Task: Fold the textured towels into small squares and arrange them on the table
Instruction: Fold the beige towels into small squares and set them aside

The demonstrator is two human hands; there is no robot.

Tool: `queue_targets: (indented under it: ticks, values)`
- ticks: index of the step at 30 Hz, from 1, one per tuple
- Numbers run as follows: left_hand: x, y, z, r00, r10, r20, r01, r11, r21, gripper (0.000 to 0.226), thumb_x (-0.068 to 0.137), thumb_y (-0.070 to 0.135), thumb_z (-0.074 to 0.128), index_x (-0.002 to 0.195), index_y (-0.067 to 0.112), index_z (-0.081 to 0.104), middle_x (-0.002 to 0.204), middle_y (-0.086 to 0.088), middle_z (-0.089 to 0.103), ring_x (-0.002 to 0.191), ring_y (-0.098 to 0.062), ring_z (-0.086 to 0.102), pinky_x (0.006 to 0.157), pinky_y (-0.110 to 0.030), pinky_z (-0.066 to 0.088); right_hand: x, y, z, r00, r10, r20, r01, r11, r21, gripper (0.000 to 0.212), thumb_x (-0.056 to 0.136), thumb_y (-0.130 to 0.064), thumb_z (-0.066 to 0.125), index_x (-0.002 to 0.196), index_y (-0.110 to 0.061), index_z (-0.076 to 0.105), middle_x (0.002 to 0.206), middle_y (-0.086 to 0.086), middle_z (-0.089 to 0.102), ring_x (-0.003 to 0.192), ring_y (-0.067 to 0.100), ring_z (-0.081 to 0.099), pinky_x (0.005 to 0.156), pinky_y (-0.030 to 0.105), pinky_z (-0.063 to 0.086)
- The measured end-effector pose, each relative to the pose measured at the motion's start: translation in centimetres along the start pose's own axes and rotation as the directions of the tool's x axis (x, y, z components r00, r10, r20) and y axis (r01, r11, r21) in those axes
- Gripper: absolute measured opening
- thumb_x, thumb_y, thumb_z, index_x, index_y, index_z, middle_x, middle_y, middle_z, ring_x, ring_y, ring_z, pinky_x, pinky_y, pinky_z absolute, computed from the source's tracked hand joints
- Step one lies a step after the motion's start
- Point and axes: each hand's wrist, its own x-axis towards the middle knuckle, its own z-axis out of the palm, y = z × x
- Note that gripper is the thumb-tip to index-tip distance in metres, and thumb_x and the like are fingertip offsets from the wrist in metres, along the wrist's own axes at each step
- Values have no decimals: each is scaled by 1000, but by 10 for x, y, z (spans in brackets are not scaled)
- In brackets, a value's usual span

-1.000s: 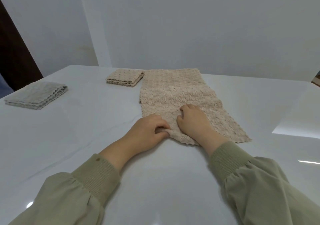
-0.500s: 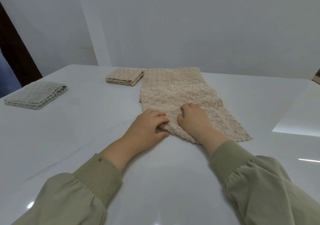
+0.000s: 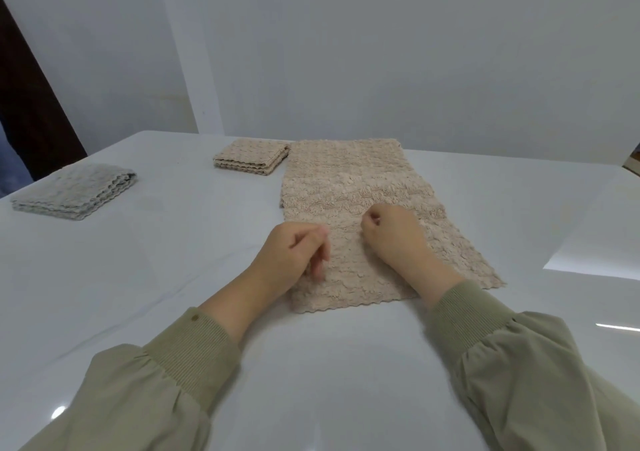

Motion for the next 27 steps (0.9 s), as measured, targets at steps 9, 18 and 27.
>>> queue_targets:
  ticks: [9,18,27]
  values:
    - [15,-29,-4,994,-4,113,-83,659,748,34,94,32,50,124,20,60,125,4,61,116,-18,49,99,-34,37,-5,6,3,899,49,436,118,930,-347,57,98,-48,24,145,-17,26,153,10,25,139,29,23,109,54,24]
    - [19,-26,-9,979,47,-198,101,733,673,22,90,20,50,82,16,70,78,4,68,77,-16,59,71,-30,46,2,-14,-30,964,-6,267,77,964,-255,25,93,-24,42,82,-9,60,76,5,62,64,19,56,57,28,48]
    - [26,-26,-15,994,-21,-112,100,627,772,40,92,28,45,55,12,50,57,1,51,56,-16,46,57,-32,39,1,0,-44,911,70,407,40,966,-255,38,90,-21,50,55,-14,37,51,1,36,46,18,36,47,24,31]
